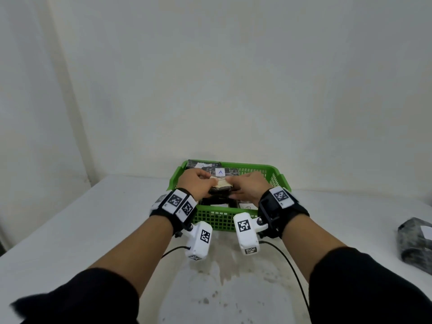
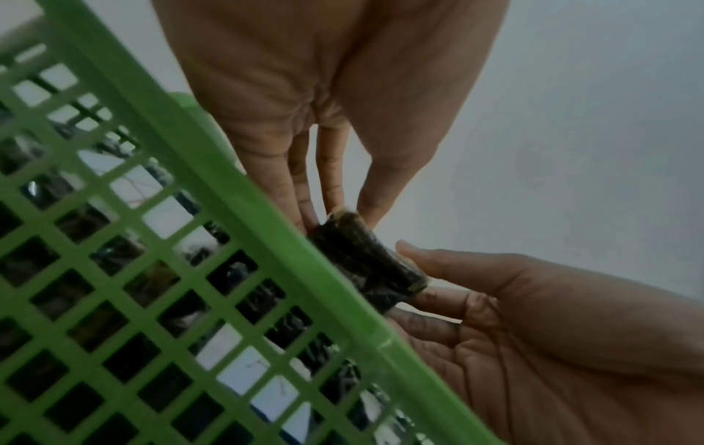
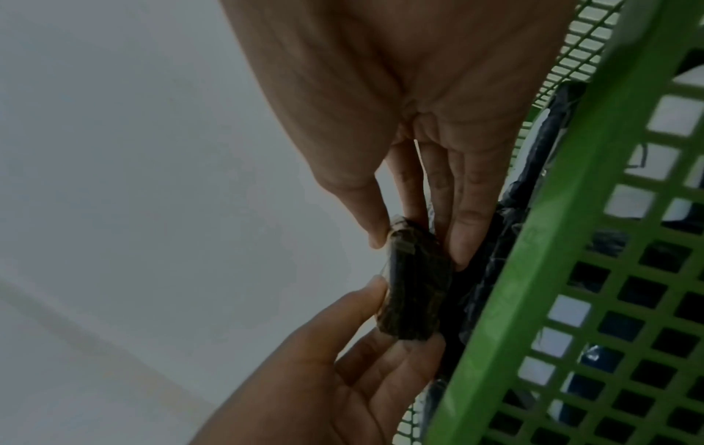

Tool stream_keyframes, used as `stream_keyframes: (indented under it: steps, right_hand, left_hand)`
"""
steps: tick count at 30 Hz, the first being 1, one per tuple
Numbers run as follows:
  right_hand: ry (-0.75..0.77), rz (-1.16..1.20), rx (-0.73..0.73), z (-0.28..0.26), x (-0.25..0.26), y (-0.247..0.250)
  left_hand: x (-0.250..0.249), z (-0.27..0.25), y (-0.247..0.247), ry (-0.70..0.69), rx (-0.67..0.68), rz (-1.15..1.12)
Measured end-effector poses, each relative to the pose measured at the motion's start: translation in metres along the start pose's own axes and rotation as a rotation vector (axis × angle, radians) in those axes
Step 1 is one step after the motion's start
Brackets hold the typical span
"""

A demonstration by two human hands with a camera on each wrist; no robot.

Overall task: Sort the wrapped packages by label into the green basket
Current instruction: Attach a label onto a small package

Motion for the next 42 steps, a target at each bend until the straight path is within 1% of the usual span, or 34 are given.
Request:
stream_keyframes:
  steps: [3,6,8,12,18,26,30,36,39,42]
  right_hand:
    - [-0.027,-0.080,-0.004,0.015,-0.009,-0.007]
    - [-0.087,-0.078,-0.016,0.018,-0.014,-0.010]
    - [-0.068,-0.092,-0.040,0.020,-0.016,-0.010]
    - [-0.005,-0.287,-0.081,0.020,-0.016,-0.009]
    - [0.026,-0.453,-0.095,0.010,-0.005,-0.011]
    - [0.007,-0.403,-0.093,0.010,-0.004,-0.010]
    - [0.008,-0.436,-0.071,0.010,-0.007,-0.012]
    - [0.039,-0.449,-0.082,0.007,-0.005,-0.010]
    - [0.068,-0.455,-0.128,0.004,-0.004,-0.007]
    - [0.101,-0.437,-0.180,0.002,-0.002,-0.001]
  left_hand:
    - [0.008,0.010,-0.006,0.036,0.010,0.097]
    - [0.013,0.015,-0.008,0.061,0.020,0.169]
    - [0.013,0.016,-0.008,0.058,0.011,0.206]
    - [0.010,0.015,-0.009,0.060,0.007,0.294]
    - [0.003,0.013,-0.010,0.021,-0.013,0.407]
    - [0.005,0.018,-0.007,0.020,-0.017,0.423]
    - [0.004,0.016,-0.008,0.004,0.010,0.501]
    - [-0.001,0.017,-0.004,-0.020,-0.007,0.544]
    - [-0.003,0.018,0.002,-0.052,-0.051,0.562]
    - [-0.005,0.019,0.007,-0.092,-0.066,0.571]
Point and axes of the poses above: each hand's wrist, its own z-axis towards the middle knuckle, its own y-axis out of the back of the hand, x = y × z, the point moved 6 cm from there along z, towards the middle knuckle
